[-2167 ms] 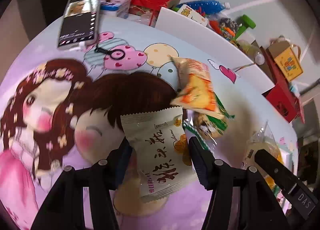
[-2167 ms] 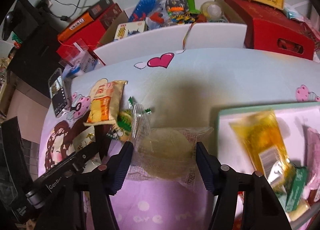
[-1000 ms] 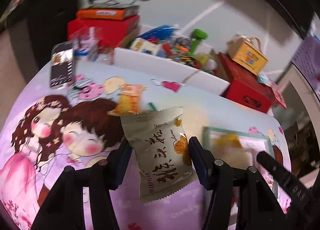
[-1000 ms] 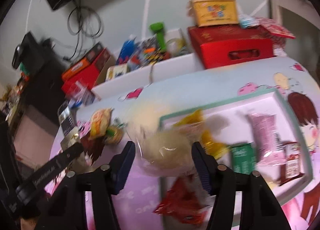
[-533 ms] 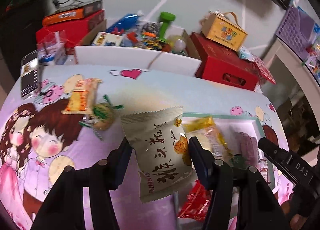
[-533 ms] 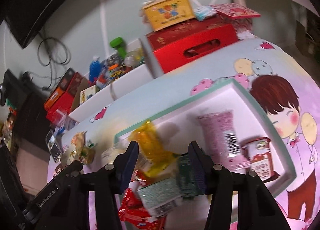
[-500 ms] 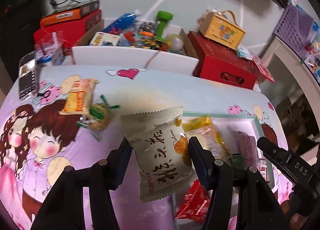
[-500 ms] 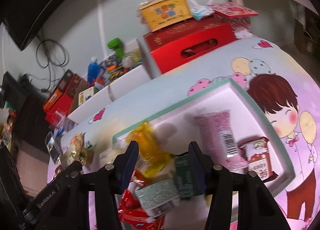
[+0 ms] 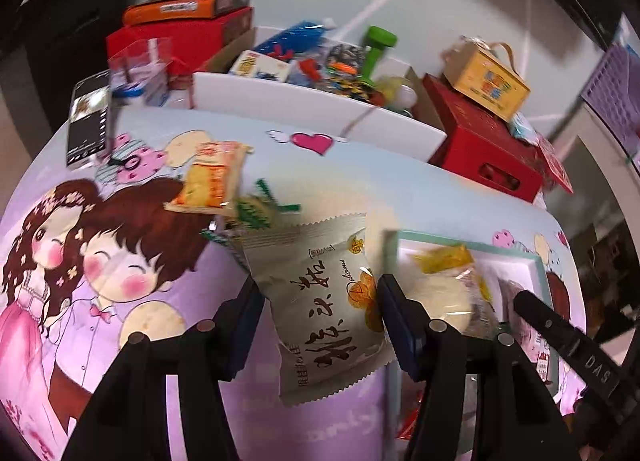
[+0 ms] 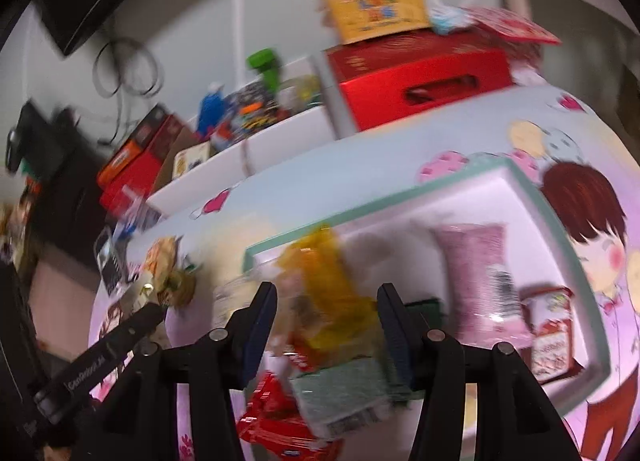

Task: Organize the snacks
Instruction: 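Lift the white packet and bun bag and carry them over the tray, then lower both held snacks into the tray and open both tools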

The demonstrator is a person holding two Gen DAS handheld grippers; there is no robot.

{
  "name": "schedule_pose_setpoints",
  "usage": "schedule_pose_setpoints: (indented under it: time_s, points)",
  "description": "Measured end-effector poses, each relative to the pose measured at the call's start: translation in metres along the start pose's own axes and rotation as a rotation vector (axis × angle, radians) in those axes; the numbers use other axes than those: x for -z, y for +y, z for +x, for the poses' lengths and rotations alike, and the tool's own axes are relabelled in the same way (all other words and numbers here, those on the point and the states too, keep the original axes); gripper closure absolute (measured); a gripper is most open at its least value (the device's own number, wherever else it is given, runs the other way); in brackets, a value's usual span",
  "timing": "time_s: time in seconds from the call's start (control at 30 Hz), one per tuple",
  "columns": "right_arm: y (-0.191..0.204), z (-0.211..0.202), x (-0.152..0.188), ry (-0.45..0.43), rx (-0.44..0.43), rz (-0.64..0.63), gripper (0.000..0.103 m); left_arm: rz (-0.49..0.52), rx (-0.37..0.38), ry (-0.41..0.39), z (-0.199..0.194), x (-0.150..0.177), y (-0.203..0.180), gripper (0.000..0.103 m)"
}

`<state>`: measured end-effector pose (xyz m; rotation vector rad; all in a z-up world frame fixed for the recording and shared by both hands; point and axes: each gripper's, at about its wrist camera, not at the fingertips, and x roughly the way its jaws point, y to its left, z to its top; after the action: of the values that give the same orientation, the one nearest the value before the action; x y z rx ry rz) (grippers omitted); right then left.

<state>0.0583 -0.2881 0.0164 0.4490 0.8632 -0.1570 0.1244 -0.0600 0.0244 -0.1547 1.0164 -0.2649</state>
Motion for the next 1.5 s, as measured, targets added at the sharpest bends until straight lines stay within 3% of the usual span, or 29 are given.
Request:
schedule_pose_setpoints:
  time_s: [0.1, 0.2, 0.3, 0.87, 1.07, 1.33, 1.5]
  points:
    - [0.022, 0.008, 0.004, 0.005, 0.013, -0.088, 0.034, -0.044, -0.005, -0.003, 0.0, 0.0, 0.017, 0.043]
    - [0.041, 0.016, 0.008, 0.008, 0.051, -0.165, 0.033, -0.09, -0.017, 0.001, 0.003, 0.003, 0.032, 0.043]
    - [0.057, 0.027, 0.013, 0.02, 0.089, -0.246, 0.022, -0.125, -0.015, 0.021, 0.011, 0.004, 0.043, 0.043]
    - [0.092, 0.068, 0.037, 0.05, 0.277, -0.439, 0.014, -0.166, 0.042, 0.053, 0.019, 0.005, 0.052, 0.043]
    - [0.088, 0.071, 0.036, 0.046, 0.279, -0.408, 0.015, -0.16, 0.041, 0.057, 0.02, 0.005, 0.05, 0.043]
    - [0.079, 0.065, 0.032, 0.041, 0.223, -0.353, 0.035, -0.146, 0.041, 0.061, 0.021, 0.006, 0.046, 0.043]
    - [0.071, 0.055, 0.029, 0.03, 0.166, -0.307, 0.041, -0.126, 0.046, 0.062, 0.022, 0.006, 0.038, 0.043]
